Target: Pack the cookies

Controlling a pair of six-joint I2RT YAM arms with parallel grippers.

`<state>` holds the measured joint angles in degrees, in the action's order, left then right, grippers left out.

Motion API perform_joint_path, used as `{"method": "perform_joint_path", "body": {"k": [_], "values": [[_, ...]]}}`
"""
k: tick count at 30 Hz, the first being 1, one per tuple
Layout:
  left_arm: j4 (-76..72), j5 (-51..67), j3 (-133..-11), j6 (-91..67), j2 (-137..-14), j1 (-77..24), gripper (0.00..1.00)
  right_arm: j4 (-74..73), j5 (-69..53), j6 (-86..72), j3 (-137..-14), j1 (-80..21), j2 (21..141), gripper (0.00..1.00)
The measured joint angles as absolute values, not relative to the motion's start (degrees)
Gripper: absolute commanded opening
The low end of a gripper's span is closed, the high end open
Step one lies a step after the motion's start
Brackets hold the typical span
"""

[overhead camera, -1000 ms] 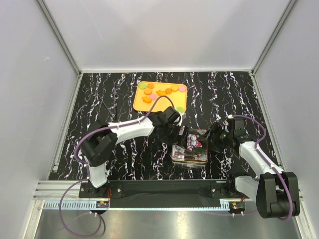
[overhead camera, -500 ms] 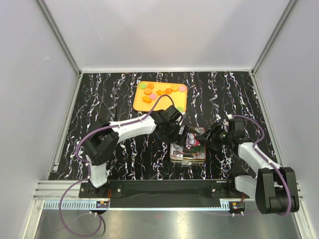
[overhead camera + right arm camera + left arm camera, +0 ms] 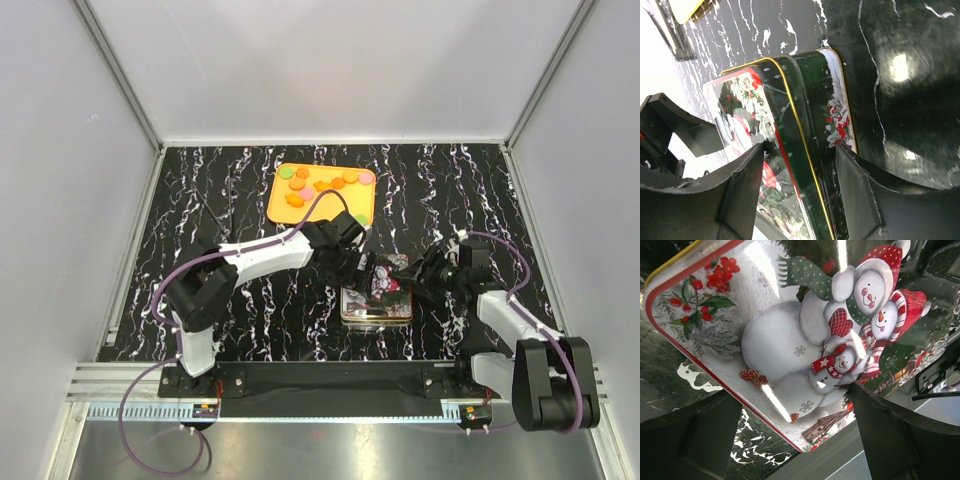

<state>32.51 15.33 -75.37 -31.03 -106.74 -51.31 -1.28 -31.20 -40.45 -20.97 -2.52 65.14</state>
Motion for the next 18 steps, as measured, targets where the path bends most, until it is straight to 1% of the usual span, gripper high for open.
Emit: {"method": "perform_joint_path", "body": {"k": [1,5,6,7,12,18], "values": [[32.4,15.5,-75.4,-30.9,-106.7,-51.3,0.91,-2.3,-30.6,-40.5,-20.9,-2.6,64.2,0.66],[31.3,16.2,-75.1,-30.2,-106.6,-51.3,0.92,-6.7,-28.9,-40.6,-21.8,-2.8,62.4,0.78],[30.9,16.4,-74.8,-30.1,-106.4,-51.2,0.92,-7.9,-28.4,-40.5,-22.3,-3.0,62.4,0.82],[30.5,16.4,-74.5,-30.0,-106.2,-51.2,0.92,-9.0,-28.0,-40.4,-22.8,-3.1,62.4,0.84],[29.4,17.5,-73.5,-29.7,-104.7,-50.1,0.93,-10.9,-27.6,-40.1,-25.9,-3.4,64.1,0.86],[28.9,18.6,-73.5,-28.9,-102.9,-47.7,0.95,-10.6,-26.5,-40.1,-30.0,-3.4,67.3,0.84]]}}
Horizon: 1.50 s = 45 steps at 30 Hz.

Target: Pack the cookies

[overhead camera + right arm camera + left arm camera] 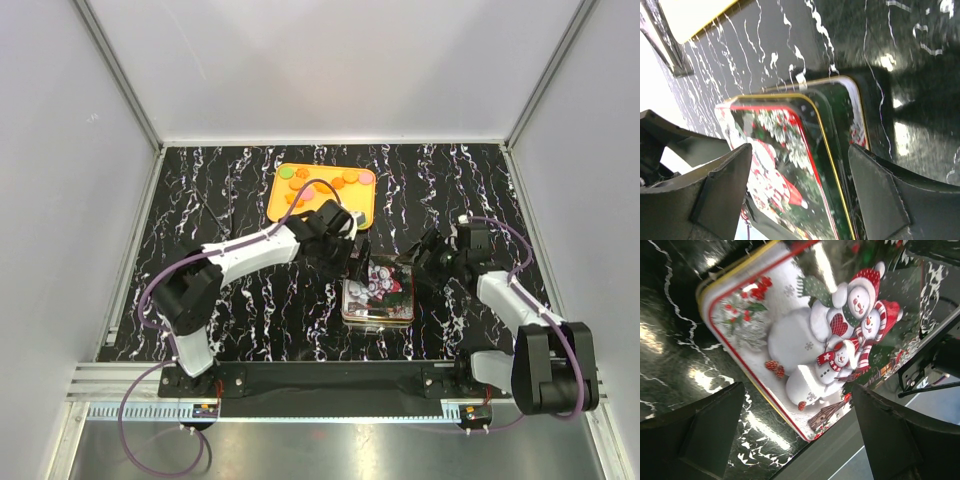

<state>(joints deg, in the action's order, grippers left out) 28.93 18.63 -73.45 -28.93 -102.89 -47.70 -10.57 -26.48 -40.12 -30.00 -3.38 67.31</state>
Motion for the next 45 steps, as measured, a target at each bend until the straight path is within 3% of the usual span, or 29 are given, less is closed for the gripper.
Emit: {"method": "perform_joint_path", "body": {"k": [11,18,22,25,26,28,30,37,42,45], "values": [[28.1,19.4,-75.1,-28.7,-104.1,-44.4,0.95,-6.2,-26.2,-40.4,-31.4,-3.4,75.1,0.78],[25.7,19.4,-77.9,-30.4,-109.3,-43.8,0.94,-0.4,-27.3,-41.5,-31.1,-3.4,77.9,0.68],[25.6,19.2,-78.5,-31.5,-111.2,-43.3,0.93,3.5,-27.7,-42.3,-29.8,-3.4,78.5,0.57],[25.7,19.3,-78.9,-31.8,-111.7,-43.0,0.93,6.7,-27.8,-43.2,-28.5,-3.3,78.7,0.55],[25.8,19.2,-79.0,-31.8,-111.7,-43.0,0.93,7.9,-28.0,-43.5,-28.1,-3.3,78.9,0.47],[25.8,19.2,-79.2,-31.8,-111.9,-42.8,0.93,10.2,-28.1,-43.9,-27.5,-3.2,79.5,0.47],[26.1,19.2,-79.5,-31.9,-112.0,-42.6,0.93,12.4,-28.4,-44.4,-27.0,-3.1,80.3,0.35],[26.4,18.7,-79.8,-31.8,-112.3,-42.2,0.92,18.6,-29.3,-46.5,-25.3,-2.9,82.0,0.20],[26.5,19.1,-79.8,-31.5,-112.3,-41.9,0.93,21.8,-28.5,-48.8,-22.0,-2.8,79.6,0.17],[26.8,19.5,-79.8,-31.2,-112.3,-41.6,0.94,20.8,-28.0,-50.4,-19.2,-3.1,75.5,0.22]]}}
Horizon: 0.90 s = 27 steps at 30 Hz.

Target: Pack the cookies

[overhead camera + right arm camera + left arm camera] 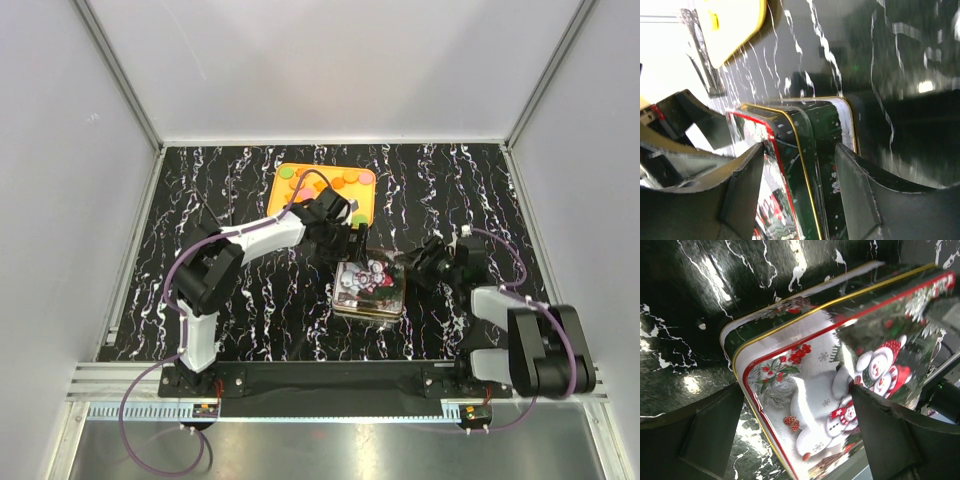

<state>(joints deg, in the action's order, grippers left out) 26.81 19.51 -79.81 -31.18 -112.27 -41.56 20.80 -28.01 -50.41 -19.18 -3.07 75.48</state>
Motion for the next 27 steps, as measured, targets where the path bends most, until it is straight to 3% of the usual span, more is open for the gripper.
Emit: {"method": "perform_joint_path", "body": {"k": [7,8,9,12,18,27], "values": [[29.8,19.7,-81.3,-29.2,-112.2,-40.0,0.96,6.8,-23.6,-51.9,-17.3,-10.7,61.5,0.42],[30.2,19.7,-81.8,-28.9,-112.2,-39.6,0.96,4.7,-23.7,-51.9,-17.3,-11.9,60.0,0.53],[30.3,19.4,-82.3,-28.9,-112.2,-39.2,0.97,2.6,-23.8,-51.8,-17.5,-12.8,58.6,0.58],[30.6,18.7,-84.7,-28.2,-112.2,-38.3,0.97,-3.6,-23.4,-50.8,-18.8,-13.5,55.9,0.67],[33.0,17.8,-88.9,-25.8,-112.3,-38.0,0.98,-11.1,-21.9,-47.2,-23.2,-13.4,55.9,0.75],[36.3,17.5,-93.1,-22.9,-114.9,-38.1,0.98,-9.7,-22.9,-42.4,-28.4,-6.6,67.0,0.70]]}}
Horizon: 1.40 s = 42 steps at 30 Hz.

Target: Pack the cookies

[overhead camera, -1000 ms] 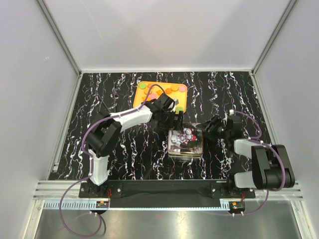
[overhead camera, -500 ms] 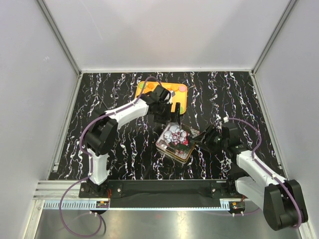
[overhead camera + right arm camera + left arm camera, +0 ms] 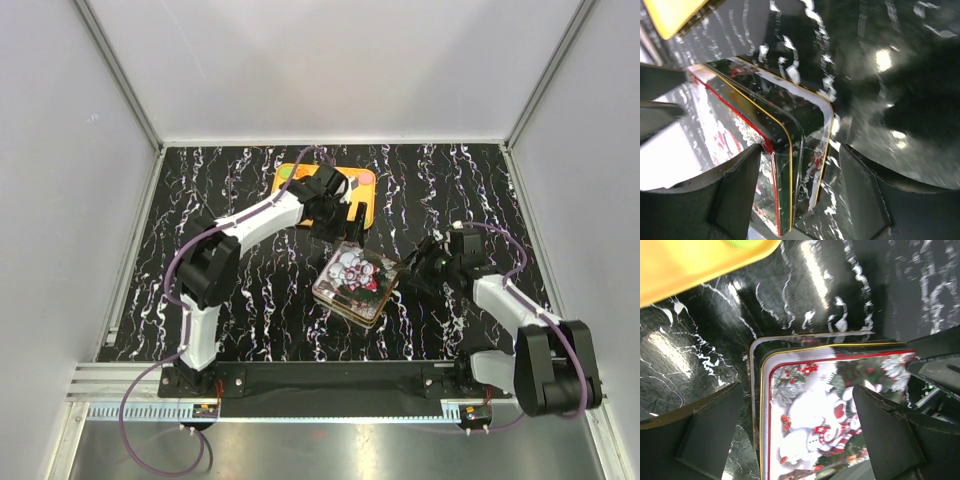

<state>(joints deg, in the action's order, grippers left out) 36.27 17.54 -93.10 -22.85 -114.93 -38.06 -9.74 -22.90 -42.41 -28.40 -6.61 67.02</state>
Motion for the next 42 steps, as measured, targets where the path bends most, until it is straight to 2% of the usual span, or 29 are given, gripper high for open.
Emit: {"method": "perform_joint_path", "body": {"k": [5,10,22,27,30,35,36,37,42], "values": [[37.8,17.5,-93.1,-22.2,-117.6,-38.1,0.98,-4.6,-26.0,-42.2,-28.9,-6.5,72.0,0.70],[37.8,17.5,-93.1,-22.0,-118.1,-38.1,0.98,-1.3,-27.1,-42.2,-28.8,-6.5,73.3,0.53],[38.0,17.5,-94.2,-21.6,-119.1,-37.6,0.98,17.7,-32.2,-46.7,-25.3,-6.3,80.1,0.44],[38.3,17.5,-94.9,-21.1,-119.6,-37.3,0.98,22.9,-32.1,-47.9,-23.6,-6.2,81.2,0.43],[38.6,17.5,-95.3,-20.9,-119.8,-37.1,0.98,25.8,-32.2,-49.1,-22.8,-6.2,82.2,0.28],[38.9,16.8,-95.6,-20.7,-119.9,-36.9,0.97,31.0,-32.8,-51.4,-21.9,-6.1,85.4,0.19],[39.0,16.7,-95.7,-20.7,-119.9,-36.9,0.97,32.3,-32.9,-51.8,-21.7,-6.1,86.0,0.16],[39.0,16.6,-95.7,-20.7,-119.9,-36.9,0.97,33.3,-33.0,-52.2,-21.5,-6.0,86.3,0.09],[39.0,16.5,-95.7,-20.7,-119.9,-36.9,0.97,37.0,-32.8,-53.2,-20.0,-6.0,86.8,0.00]]}}
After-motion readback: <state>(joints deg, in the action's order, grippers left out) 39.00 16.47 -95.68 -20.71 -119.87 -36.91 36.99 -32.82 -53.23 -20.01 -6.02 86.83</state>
